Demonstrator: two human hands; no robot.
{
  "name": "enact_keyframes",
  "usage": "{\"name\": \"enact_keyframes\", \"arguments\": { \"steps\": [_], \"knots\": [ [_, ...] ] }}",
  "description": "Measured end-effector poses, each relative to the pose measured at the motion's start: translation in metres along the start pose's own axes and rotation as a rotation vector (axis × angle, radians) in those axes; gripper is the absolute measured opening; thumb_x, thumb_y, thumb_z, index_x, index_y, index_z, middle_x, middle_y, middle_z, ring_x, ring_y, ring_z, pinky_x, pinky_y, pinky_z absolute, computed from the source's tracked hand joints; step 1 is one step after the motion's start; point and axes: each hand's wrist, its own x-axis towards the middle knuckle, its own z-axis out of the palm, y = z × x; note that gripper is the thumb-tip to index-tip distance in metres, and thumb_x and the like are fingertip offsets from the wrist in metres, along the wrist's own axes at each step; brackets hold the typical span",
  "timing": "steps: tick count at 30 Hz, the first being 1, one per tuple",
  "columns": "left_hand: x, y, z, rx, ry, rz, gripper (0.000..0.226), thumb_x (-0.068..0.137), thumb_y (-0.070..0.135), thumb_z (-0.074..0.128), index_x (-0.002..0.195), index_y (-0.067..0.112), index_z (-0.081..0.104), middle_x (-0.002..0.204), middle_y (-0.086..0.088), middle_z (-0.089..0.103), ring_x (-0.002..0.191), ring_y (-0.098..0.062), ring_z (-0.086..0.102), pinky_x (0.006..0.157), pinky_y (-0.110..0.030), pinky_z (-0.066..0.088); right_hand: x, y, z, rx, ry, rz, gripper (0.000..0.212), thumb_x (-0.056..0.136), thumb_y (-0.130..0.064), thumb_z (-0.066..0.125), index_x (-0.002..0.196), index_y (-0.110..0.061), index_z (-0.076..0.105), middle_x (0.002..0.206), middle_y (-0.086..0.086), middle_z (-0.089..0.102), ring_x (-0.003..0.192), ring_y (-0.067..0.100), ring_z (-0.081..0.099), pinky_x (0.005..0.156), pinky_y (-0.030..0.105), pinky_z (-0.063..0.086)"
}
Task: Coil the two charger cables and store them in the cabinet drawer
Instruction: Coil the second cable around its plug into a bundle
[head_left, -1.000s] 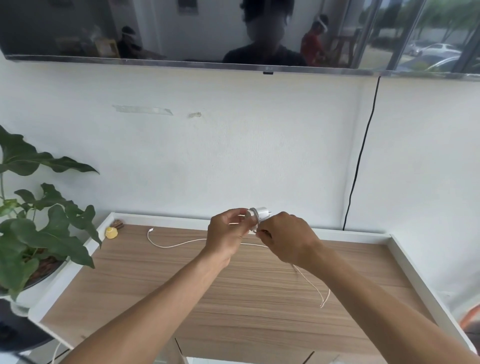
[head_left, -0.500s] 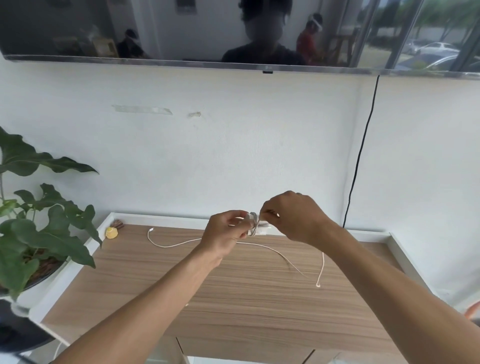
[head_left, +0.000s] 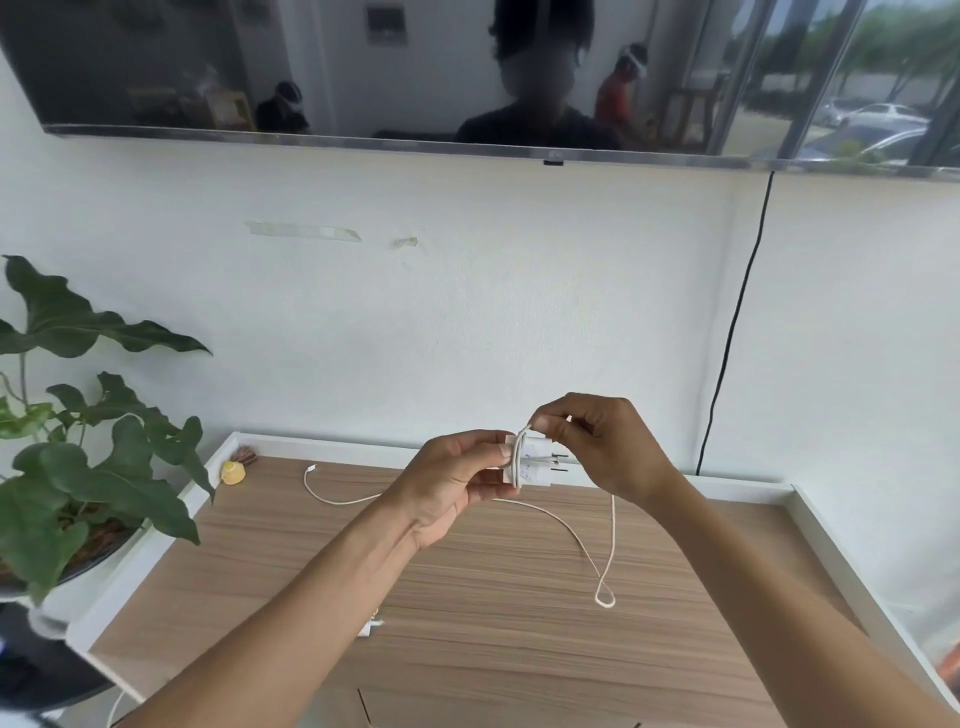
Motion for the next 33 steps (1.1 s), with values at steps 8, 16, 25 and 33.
{"name": "enact_keyframes", "arguments": {
  "steps": [8,16,25,33],
  "knots": [
    [-0.008,0.004,-0.004,-0.002,-0.059,0.029,0.030,0.076,0.015,0.065,0.103,0.001,0.068,0.092,-0.013,0.071,0.081,-0.020,0.067,0.067,-0.027,0.057,-0.011,0.014,0.011,0.335,-0.031,0.120,0.019,0.089,-0.028,0.061,0.088,-0.014,0.074,0.062,0.015,0.054,0.050,0.017,0.035,0.050,0.029,0.031],
    [-0.001,0.003,0.000,-0.101,0.065,0.041,0.021,0.088,0.005,0.060,0.102,-0.009,0.067,0.096,-0.022,0.068,0.084,-0.029,0.066,0.073,-0.033,0.061,-0.038,0.023,0.065,0.238,0.104,0.215,0.037,0.096,-0.019,0.056,0.059,-0.023,0.060,0.043,-0.009,0.043,0.041,0.005,0.031,0.046,0.021,0.026],
    [0.008,-0.008,0.004,0.120,0.306,0.107,0.015,0.089,0.001,0.063,0.097,-0.011,0.069,0.089,-0.020,0.068,0.081,-0.027,0.066,0.065,-0.028,0.061,-0.037,0.008,0.059,-0.288,-0.045,0.065,0.034,0.094,-0.018,0.051,0.060,-0.016,0.049,0.050,-0.005,0.043,0.049,0.019,0.036,0.052,0.035,0.036],
    [0.009,-0.016,0.009,0.338,0.335,0.171,0.008,0.084,0.002,0.069,0.081,0.009,0.070,0.071,-0.004,0.065,0.068,-0.018,0.063,0.062,-0.024,0.057,-0.033,-0.020,0.021,-0.637,-0.256,0.046,0.027,0.094,-0.026,0.044,0.070,-0.017,0.052,0.071,0.003,0.054,0.066,0.029,0.049,0.060,0.033,0.041]
  ]
}}
